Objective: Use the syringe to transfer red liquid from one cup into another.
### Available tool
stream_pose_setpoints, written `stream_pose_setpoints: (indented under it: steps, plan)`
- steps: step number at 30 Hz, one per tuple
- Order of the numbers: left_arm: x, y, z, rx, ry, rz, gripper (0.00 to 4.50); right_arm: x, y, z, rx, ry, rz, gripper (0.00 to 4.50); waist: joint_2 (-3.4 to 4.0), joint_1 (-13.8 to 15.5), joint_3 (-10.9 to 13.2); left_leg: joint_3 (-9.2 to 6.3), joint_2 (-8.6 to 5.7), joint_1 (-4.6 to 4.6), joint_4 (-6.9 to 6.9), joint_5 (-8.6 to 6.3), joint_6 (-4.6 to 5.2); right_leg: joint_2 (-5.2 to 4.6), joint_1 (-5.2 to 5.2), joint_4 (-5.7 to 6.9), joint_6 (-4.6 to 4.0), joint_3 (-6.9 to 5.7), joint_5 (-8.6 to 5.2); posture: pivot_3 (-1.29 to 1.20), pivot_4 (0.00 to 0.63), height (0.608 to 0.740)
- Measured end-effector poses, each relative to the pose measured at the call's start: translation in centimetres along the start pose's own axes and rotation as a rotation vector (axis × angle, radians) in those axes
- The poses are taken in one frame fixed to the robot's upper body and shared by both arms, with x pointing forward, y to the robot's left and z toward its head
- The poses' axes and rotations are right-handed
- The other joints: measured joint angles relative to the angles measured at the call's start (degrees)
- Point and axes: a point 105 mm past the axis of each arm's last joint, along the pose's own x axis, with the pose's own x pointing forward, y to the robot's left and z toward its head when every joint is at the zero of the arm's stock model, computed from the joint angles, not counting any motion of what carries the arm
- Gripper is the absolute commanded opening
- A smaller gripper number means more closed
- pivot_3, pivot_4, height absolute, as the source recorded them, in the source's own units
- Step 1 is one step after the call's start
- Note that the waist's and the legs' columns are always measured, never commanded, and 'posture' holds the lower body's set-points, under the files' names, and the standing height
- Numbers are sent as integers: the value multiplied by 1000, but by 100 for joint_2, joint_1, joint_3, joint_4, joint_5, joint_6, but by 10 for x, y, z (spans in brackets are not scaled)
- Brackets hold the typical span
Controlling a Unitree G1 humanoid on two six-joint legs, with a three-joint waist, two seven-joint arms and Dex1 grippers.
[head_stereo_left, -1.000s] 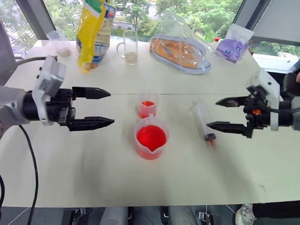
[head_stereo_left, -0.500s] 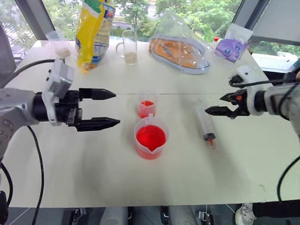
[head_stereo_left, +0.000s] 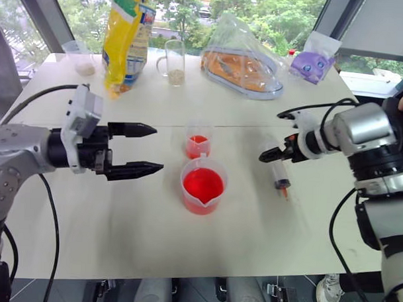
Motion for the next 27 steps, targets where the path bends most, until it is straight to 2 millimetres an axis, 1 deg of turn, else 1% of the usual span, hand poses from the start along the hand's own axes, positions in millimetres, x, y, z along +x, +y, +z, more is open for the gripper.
stream_pose_setpoints:
  steps: [4,5,7,9,10,11,12,18,20,21,22,23,25,27]
  plan:
    - [-1,-1,-1,0,-1,-1,4500,7,1,0,-14,15,-14,4479,0,1,0,0,0,1,1,0,0,0,2,-1,0,0,0,0,150,740]
    - [-1,-1,-2,0,-2,-1,4500,7,1,0,-18,16,-19,4242,-1,-1,0,0,0,1,1,0,0,0,3,-1,0,0,0,0,150,740]
    - [-1,-1,-1,7,-6,1,4500,9,0,1,-29,17,-28,3611,-1,-4,-1,0,0,2,1,0,0,0,3,-1,0,0,0,0,150,740]
    - [-2,-1,0,13,-9,3,4500,10,-3,0,-36,18,-46,2700,-1,-5,-1,0,0,2,1,0,0,0,3,0,0,0,0,0,150,740]
    - [-2,-1,0,12,-9,3,4500,10,-3,1,-38,18,-45,2118,-1,-6,-1,-1,1,3,1,0,-1,1,3,0,0,0,0,0,150,740]
    - [-2,-1,-1,10,-9,4,4500,11,-1,1,-42,18,-41,1706,-1,-19,-1,0,2,4,1,0,-1,1,3,0,0,0,0,0,150,740]
    - [-2,-1,-2,8,-8,4,4500,11,0,2,-47,19,-38,1409,-2,-32,-1,0,3,4,1,0,-1,3,3,0,0,0,0,0,150,740]
    - [-3,-1,-4,1,-7,8,4500,11,1,2,-44,17,-36,1399,-3,-22,-2,0,4,6,1,1,-2,3,4,0,0,0,0,0,150,740]
    - [-3,-1,-4,4,-10,10,4500,7,7,5,-38,-9,-1,1399,-1,-17,-1,0,4,5,0,1,-2,3,3,0,0,0,0,0,150,740]
    - [-3,-1,-3,6,-12,11,4500,2,10,9,-69,-51,15,1399,0,-10,0,-1,4,3,-1,1,-2,2,2,0,0,0,0,0,150,740]
    - [-3,0,-3,8,-14,15,4500,-7,15,15,-101,-110,42,1399,1,-2,0,-1,4,-1,-1,0,-1,2,-2,0,0,0,1,0,150,740]
    - [-4,0,-1,11,-18,21,4500,-22,24,25,-156,-204,92,1399,2,13,1,-5,2,-5,-3,0,-1,2,-4,0,1,-1,1,0,150,740]
    - [-4,1,0,13,-26,25,4500,-55,47,42,-275,-382,184,1399,2,20,1,-9,2,-6,-4,-1,0,2,-3,-3,1,-5,0,0,150,740]
    - [-2,0,4,13,-46,11,4500,-86,71,51,-404,-566,271,1399,-2,22,-1,-15,2,-4,-4,-1,1,2,5,-6,2,-9,0,0,150,740]
